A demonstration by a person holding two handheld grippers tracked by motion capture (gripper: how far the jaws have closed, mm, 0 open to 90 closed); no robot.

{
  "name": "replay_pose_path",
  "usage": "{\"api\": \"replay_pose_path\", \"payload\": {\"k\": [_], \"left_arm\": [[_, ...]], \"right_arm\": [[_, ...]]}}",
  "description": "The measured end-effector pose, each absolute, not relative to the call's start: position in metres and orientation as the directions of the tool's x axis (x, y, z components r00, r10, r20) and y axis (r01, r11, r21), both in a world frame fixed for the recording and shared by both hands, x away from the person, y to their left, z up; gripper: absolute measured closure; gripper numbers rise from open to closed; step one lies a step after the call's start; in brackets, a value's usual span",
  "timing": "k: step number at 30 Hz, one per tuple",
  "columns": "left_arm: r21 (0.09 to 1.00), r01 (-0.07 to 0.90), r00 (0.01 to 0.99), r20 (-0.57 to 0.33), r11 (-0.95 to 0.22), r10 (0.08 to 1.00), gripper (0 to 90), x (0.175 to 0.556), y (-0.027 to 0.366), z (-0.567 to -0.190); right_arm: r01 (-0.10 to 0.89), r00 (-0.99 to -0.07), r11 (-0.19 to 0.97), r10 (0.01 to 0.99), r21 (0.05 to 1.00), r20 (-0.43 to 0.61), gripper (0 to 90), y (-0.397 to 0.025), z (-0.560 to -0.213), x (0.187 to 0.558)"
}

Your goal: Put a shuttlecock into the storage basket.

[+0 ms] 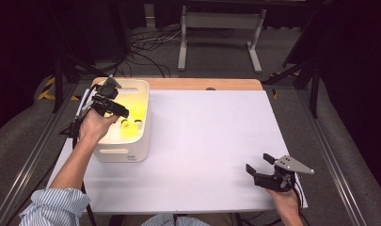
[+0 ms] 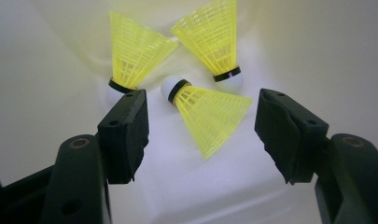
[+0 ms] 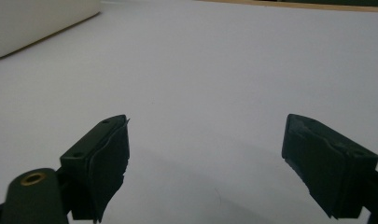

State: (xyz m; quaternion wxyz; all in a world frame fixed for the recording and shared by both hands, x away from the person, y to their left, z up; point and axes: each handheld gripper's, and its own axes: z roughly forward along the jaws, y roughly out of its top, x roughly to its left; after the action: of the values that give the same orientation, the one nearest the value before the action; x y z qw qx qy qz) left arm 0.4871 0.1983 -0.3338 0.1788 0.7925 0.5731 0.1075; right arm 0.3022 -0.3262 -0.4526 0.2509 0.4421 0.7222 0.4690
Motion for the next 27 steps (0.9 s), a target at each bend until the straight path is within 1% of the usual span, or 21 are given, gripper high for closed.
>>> {"api": "replay_pose_path", "payload": {"k": [27], "left_arm": [[0.442,0.854,0.313,-0.013,-0.275,0.95,36.7,0.473,0.213,-0.314]], "right_arm": [[0.397,-0.493,0.175,0.869,0.901,0.048,15.0,-0.326,-0.451,0.298]]}}
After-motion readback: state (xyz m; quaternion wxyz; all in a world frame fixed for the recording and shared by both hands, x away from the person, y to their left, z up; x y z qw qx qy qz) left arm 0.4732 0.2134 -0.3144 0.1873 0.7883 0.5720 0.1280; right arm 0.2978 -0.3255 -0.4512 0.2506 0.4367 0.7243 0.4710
